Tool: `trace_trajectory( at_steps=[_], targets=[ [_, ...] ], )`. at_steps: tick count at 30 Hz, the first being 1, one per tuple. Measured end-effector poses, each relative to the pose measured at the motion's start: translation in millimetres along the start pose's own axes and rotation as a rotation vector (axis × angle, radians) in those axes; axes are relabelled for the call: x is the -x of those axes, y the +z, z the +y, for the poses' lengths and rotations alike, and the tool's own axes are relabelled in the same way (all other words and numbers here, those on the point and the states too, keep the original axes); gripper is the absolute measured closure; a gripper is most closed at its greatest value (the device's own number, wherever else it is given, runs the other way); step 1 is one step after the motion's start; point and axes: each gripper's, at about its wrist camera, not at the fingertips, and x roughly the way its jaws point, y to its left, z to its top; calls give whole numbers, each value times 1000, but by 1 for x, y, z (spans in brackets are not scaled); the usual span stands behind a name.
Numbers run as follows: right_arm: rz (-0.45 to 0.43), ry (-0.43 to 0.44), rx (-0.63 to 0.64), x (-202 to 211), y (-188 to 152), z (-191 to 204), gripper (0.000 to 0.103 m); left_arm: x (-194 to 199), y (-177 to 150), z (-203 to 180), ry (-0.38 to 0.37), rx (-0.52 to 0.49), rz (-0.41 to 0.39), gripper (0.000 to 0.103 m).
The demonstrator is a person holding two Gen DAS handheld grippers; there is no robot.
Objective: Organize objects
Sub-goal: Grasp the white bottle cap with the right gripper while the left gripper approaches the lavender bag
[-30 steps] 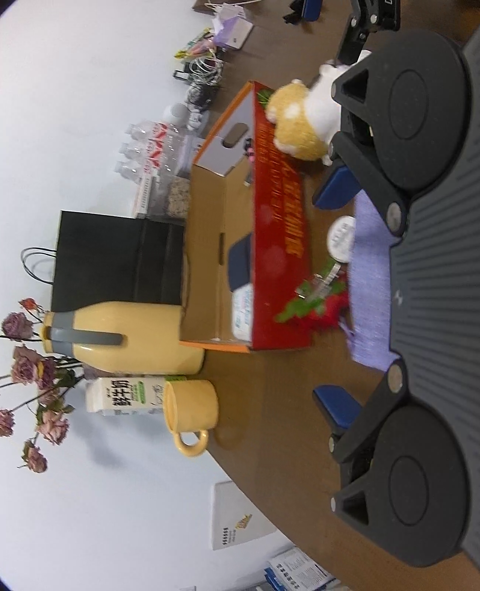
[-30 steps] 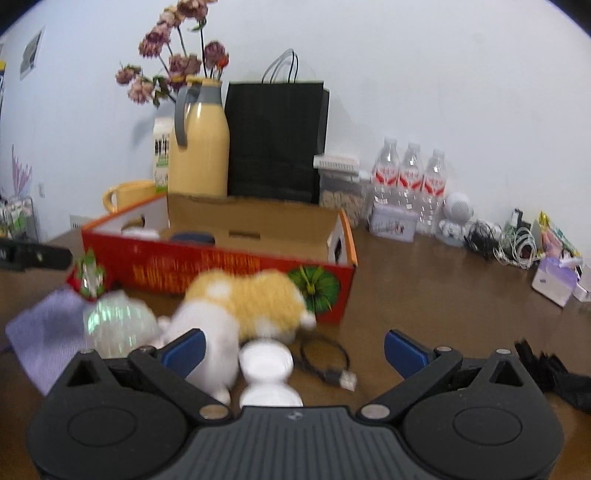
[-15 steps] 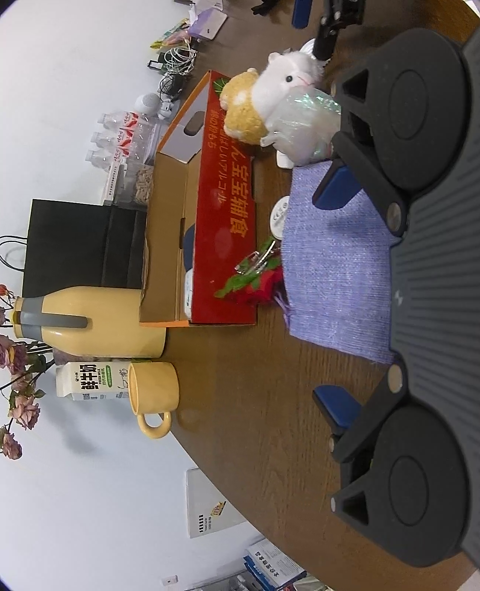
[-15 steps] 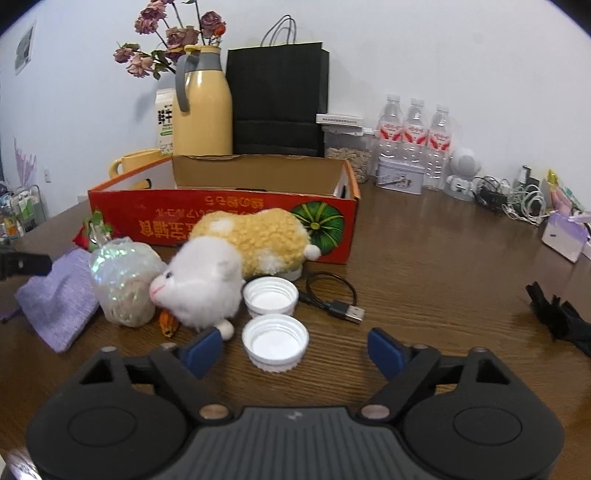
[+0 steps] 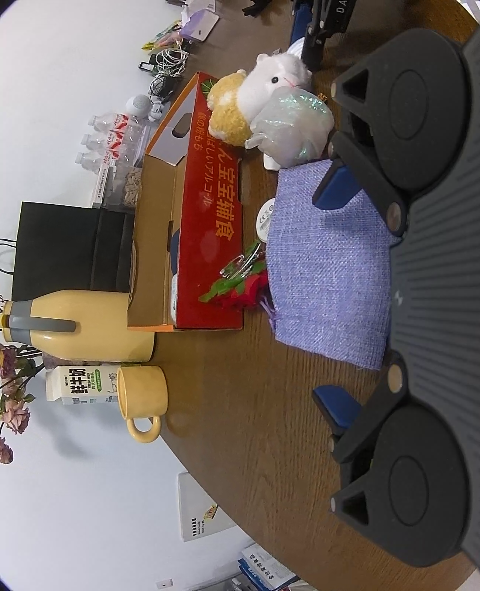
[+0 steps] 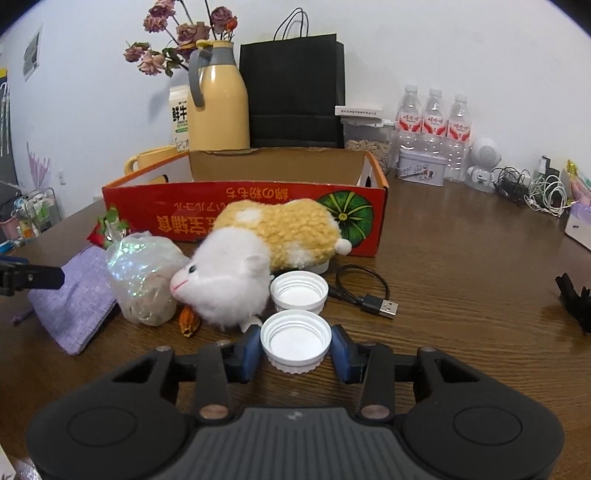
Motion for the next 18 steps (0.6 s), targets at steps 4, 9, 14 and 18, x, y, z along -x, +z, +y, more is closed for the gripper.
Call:
trace_trajectory(
  at_steps=[4, 9, 14, 18],
  targets=[
    [-35, -18, -6, 5, 0, 0, 64, -1, -1, -1, -3, -4, 5, 0],
    [-52, -23, -14, 7, 0, -2, 64, -4, -1, -1, -9, -17, 15, 0],
    [-67, -34, -11, 9, -1, -1, 64, -11, -2, 0, -8, -19, 35, 0],
    [-72, -42, -4, 10, -1, 1, 64, -19, -5, -1, -23, -22, 59, 0]
  ],
)
